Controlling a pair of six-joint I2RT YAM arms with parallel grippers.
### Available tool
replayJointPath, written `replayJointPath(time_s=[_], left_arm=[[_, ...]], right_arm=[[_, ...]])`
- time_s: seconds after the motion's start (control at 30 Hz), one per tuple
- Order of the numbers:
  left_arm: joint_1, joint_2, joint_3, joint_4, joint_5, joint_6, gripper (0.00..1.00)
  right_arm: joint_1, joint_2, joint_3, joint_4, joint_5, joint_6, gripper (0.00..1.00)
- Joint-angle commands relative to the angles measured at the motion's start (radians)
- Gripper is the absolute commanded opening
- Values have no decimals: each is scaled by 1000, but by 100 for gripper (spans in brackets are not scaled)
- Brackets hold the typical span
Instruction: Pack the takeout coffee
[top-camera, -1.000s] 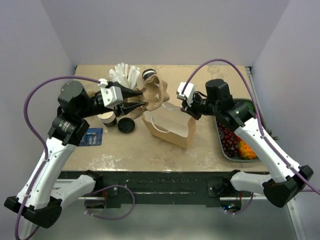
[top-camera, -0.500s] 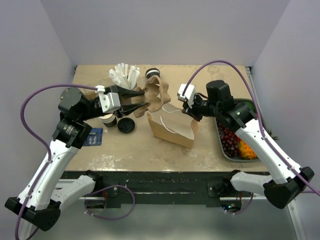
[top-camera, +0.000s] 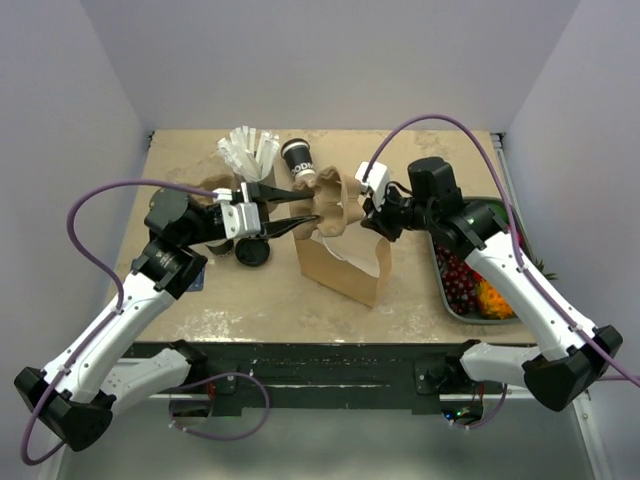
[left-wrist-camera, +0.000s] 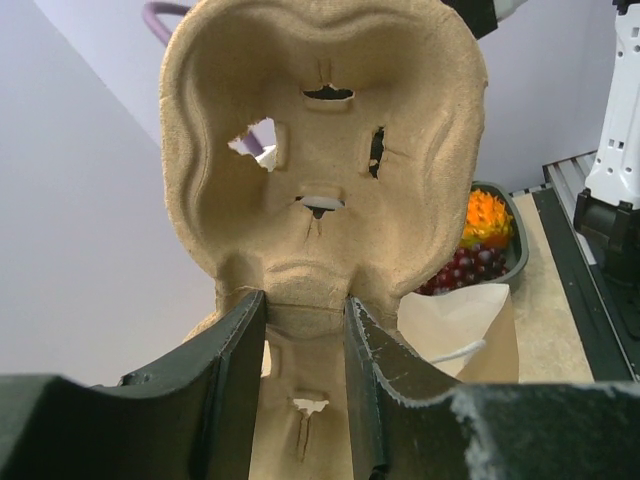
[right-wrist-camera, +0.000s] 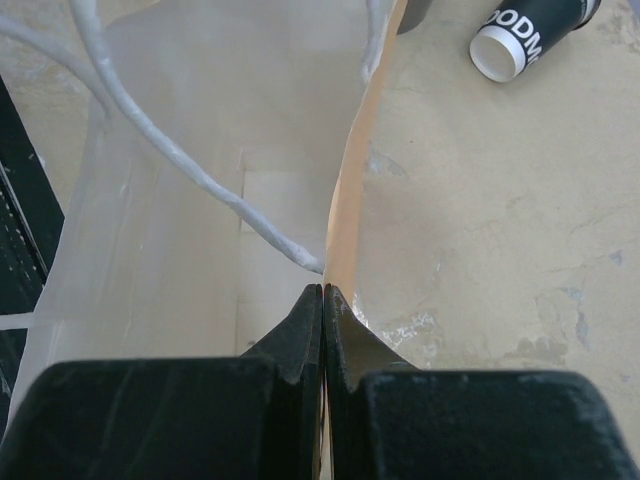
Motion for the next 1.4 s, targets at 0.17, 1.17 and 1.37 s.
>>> replayJointPath(time_s=[0.17,1.17,1.37], left_arm=[[-37,31,68,138,-58,131,0],[-35,-29,171,-177,-293,228,0],[-35,-17,131,-80,-301,236,0]], right_arm=[[-19,51,133,-2,-29,60,0],[-76,441,520,-212,-191,-23,32],[-85,455,580,-249,-234,6,0]])
